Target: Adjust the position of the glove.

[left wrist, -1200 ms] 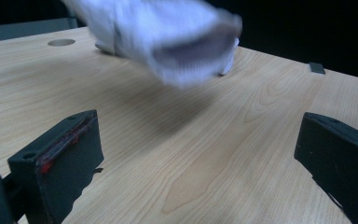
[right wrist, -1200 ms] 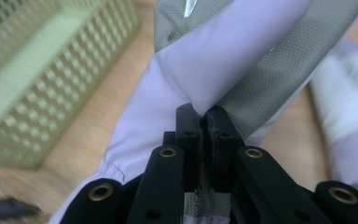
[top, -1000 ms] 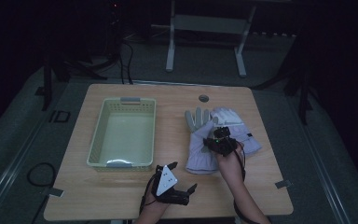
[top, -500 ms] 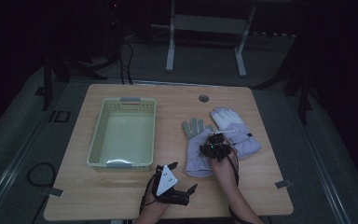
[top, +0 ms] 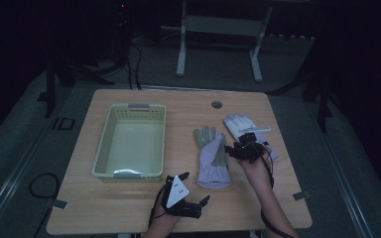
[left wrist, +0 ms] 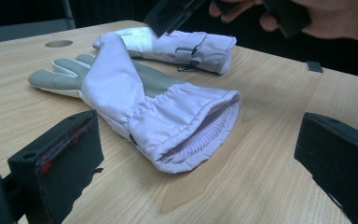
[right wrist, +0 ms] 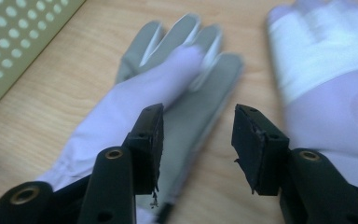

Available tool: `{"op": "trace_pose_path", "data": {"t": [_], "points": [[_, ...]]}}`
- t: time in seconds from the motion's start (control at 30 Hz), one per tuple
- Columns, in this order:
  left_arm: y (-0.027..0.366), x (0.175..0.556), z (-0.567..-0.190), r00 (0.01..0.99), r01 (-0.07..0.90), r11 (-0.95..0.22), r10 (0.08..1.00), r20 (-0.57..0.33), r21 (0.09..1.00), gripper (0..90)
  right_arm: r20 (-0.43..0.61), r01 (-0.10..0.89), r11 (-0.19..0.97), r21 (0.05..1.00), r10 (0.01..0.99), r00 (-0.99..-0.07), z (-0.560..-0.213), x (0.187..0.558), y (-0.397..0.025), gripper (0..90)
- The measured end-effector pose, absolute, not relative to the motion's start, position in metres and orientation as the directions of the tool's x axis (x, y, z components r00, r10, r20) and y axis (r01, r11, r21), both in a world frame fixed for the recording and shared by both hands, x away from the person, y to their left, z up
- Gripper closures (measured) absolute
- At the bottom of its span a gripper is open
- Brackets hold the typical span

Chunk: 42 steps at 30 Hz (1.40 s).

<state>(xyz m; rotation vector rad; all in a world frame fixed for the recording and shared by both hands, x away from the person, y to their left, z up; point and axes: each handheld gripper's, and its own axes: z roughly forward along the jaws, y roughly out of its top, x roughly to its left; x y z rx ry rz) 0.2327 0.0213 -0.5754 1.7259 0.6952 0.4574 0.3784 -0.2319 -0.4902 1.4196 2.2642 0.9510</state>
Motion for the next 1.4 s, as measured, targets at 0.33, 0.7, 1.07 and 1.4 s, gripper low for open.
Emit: {"op": "trace_pose_path", "data": {"t": [0.33, 0.7, 1.07, 1.4], "points": [[0.022, 0.233, -0.575, 0.747, 0.215, -0.159, 0.662, -0.058, 0.964, 1.1, 0.059, 0.626, 0.298, 0.72, 0.873, -0.484, -0.476, 0.402, -0.294, 50.0], [0.022, 0.234, -0.575, 0.746, 0.224, -0.155, 0.663, -0.067, 0.962, 1.1, 0.028, 0.699, 0.325, 0.637, 0.896, -0.443, -0.497, 0.437, -0.332, 47.8], [0.023, 0.234, -0.575, 0.748, 0.226, -0.154, 0.66, -0.07, 0.962, 1.1, 0.038, 0.703, 0.384, 0.599, 0.863, -0.503, -0.519, 0.466, -0.326, 45.4], [0.022, 0.234, -0.575, 0.747, 0.223, -0.154, 0.661, -0.067, 0.963, 1.1, 0.089, 0.722, 0.39, 0.572, 0.845, -0.527, -0.533, 0.47, -0.328, 62.3]]}}
